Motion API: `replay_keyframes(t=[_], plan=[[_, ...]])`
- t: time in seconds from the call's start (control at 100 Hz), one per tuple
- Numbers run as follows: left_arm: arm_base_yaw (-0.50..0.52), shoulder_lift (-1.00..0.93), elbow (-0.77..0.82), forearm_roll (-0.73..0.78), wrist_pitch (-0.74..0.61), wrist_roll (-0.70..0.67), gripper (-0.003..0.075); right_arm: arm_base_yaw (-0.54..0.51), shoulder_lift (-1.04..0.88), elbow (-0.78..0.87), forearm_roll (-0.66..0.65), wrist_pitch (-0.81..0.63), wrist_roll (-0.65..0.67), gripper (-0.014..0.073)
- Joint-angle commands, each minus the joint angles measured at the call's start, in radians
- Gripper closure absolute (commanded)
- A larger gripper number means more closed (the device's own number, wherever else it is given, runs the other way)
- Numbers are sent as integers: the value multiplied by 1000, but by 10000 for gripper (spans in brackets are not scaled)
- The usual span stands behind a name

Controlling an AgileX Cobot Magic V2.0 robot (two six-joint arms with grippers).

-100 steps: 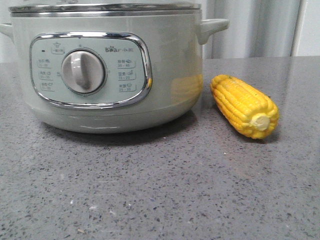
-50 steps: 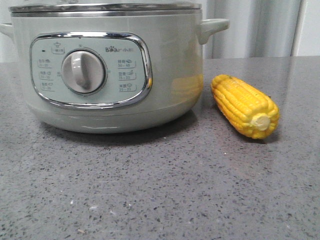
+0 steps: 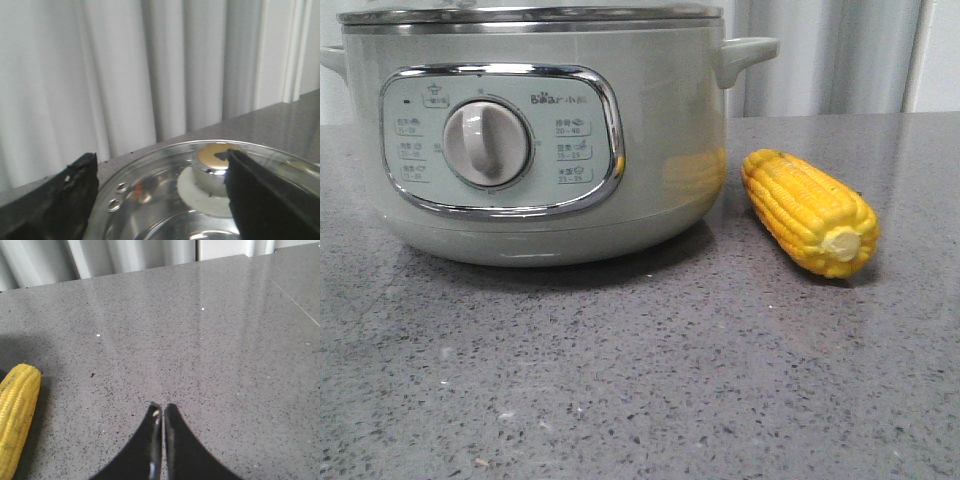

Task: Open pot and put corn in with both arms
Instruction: 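Grasp the glass lid's knob with the left gripper, then lift the glass lid off the pot and set it beside the pot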

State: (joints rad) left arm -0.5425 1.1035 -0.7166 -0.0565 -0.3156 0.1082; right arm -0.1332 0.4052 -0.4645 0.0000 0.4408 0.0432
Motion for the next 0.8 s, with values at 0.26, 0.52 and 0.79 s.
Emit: replay_keyframes(t=[0.26,0.52,0.79], plan=[[-78,196,-173,1,-81,-11,239,2,13,-26,-7,-68,-11,667],[-85,291,-243,-7,-81,-11,240,2,13,-26,-7,-68,-11,667],[-88,310,-245,-7,-88,-13,381,2,13,-26,-7,-68,-11,667]])
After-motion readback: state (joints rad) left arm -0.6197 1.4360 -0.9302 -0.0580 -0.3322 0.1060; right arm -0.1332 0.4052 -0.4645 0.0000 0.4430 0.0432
